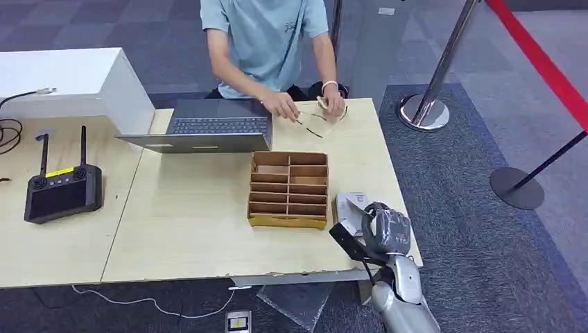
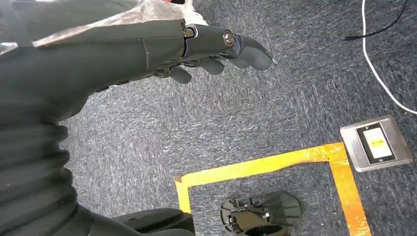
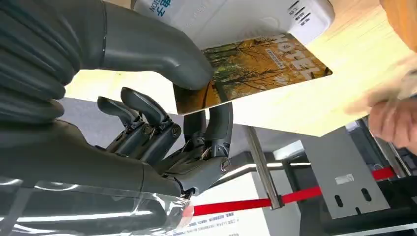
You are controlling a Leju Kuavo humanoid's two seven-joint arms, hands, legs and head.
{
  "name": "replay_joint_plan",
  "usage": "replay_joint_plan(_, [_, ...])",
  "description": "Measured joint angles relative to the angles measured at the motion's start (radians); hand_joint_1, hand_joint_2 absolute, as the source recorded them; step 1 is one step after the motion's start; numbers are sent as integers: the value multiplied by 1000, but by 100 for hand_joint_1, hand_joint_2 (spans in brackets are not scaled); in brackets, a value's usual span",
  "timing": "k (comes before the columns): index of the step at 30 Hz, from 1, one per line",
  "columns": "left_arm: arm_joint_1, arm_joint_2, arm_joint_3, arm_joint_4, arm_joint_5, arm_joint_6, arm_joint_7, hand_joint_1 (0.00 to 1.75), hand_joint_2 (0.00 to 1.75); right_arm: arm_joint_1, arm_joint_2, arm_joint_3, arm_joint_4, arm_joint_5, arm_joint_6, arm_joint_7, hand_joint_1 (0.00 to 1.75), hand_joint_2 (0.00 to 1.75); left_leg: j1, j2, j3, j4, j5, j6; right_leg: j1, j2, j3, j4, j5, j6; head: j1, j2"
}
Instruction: Pass the card to the sensor for recognition and then transmit it.
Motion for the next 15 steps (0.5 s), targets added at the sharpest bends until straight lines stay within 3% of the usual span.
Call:
replay_joint_plan(9, [0, 0, -1, 0, -6, -2, -8, 0, 175, -19, -6, -14, -31, -40, -2, -29, 175, 175, 0, 0, 0, 0, 0, 0, 0, 0, 0, 0, 0, 0, 0, 0])
replay_joint_plan(15, [-3, 1, -2, 0, -14, -5, -12, 0, 175, -87, -24, -8, -65, -69, -2, 3, 175, 175, 0, 0, 0, 0, 0, 0, 0, 0, 0, 0, 0, 0, 0, 0])
